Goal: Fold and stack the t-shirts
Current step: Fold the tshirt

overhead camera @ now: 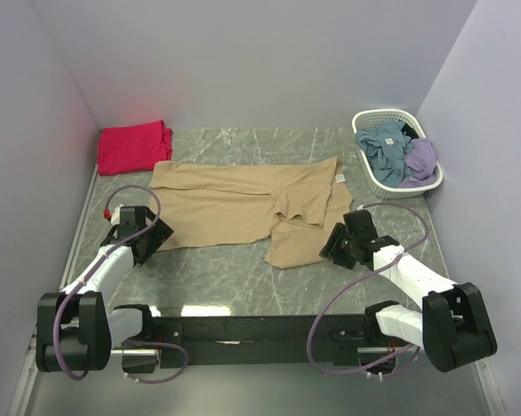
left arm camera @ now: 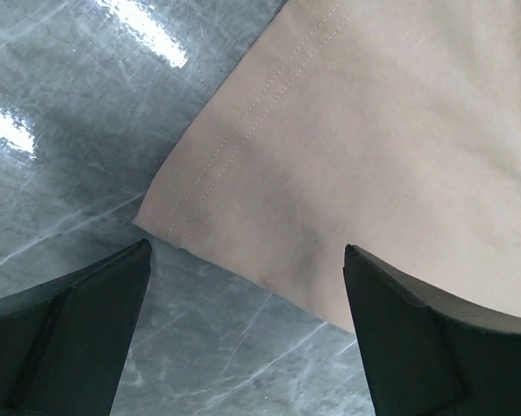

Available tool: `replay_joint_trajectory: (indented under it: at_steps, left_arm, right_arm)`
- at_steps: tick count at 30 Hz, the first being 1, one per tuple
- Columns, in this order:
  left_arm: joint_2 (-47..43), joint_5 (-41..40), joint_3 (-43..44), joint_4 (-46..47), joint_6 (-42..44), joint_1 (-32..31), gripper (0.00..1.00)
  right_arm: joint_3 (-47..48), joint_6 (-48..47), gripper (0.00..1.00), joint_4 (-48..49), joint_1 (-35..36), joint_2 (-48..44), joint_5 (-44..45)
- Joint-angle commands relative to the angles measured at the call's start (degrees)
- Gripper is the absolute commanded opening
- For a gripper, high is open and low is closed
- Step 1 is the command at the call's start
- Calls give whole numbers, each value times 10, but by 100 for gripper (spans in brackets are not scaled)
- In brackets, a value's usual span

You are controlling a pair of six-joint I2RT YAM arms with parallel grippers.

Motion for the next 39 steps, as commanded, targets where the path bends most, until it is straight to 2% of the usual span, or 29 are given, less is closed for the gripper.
replay_joint_trajectory:
  at_steps: [1, 4, 6, 11, 13, 15, 16, 17, 18, 19, 20, 21, 22, 23, 24, 30, 31, 33, 34, 35, 37, 39]
  left_arm:
    - [2, -1, -16, 16, -10, 2, 99]
    - [2, -1, -21, 22, -12, 2, 99]
    - [0, 1, -29, 31, -14, 2, 99]
    - [-10, -4, -35, 22, -21, 2, 99]
    - [-16, -6, -38, 20, -26, 2, 97]
    - [-20, -6, -42, 21, -29, 2, 90]
    - [-20, -4, -42, 21, -30, 2, 84]
    - [-20, 0, -44, 24, -31, 3, 71]
    - [-20, 1, -44, 24, -32, 2, 64]
    - [-20, 1, -45, 24, -32, 2, 44]
    - [-20, -1, -45, 23, -33, 2, 32]
    - [-20, -4, -45, 22, -33, 2, 21]
    - [-19, -4, -45, 23, -33, 3, 7]
    - [-17, -4, -45, 23, -32, 2, 2]
    - [-16, -5, -45, 21, -32, 3, 1]
    - [-20, -10, -43, 16, -32, 2, 1]
    - [-21, -11, -42, 13, -33, 2, 4]
    - [-30, -12, -42, 6, -38, 2, 19]
    - [-33, -17, -42, 3, -40, 2, 42]
    - [-42, -18, -43, -1, -48, 3, 54]
    - [-53, -25, -49, -10, -61, 2, 72]
    - [-68, -40, -53, -18, -80, 2, 77]
  right_arm:
    - [-28, 12, 57, 59, 9, 31, -17]
    - [-34, 11, 54, 90, 12, 57, -29]
    - [-30, 10, 47, 97, 19, 67, -35]
    - [-30, 14, 37, 90, 25, 53, -29]
    - [-30, 12, 36, 89, 26, 53, -24]
    - [-29, 10, 35, 90, 27, 53, -25]
    - [-31, 10, 34, 91, 25, 56, -26]
    - [-32, 10, 33, 95, 27, 57, -29]
    - [-32, 9, 28, 97, 27, 58, -31]
    - [-32, 8, 26, 98, 26, 61, -34]
    - [-30, 6, 23, 100, 28, 62, -37]
    - [-29, 4, 15, 103, 28, 65, -41]
    - [-28, 2, 11, 105, 28, 67, -43]
    - [-27, -1, 8, 105, 27, 68, -46]
    - [-25, -3, 3, 105, 29, 68, -47]
    - [-13, -17, 0, 105, 29, 64, -58]
    - [-9, -22, 0, 101, 31, 65, -59]
    - [0, -27, 2, 91, 30, 63, -54]
    - [1, -28, 3, 90, 30, 62, -53]
    - [2, -30, 8, 88, 30, 64, -54]
    - [7, -31, 8, 86, 31, 68, -57]
    - [9, -30, 8, 88, 31, 71, -57]
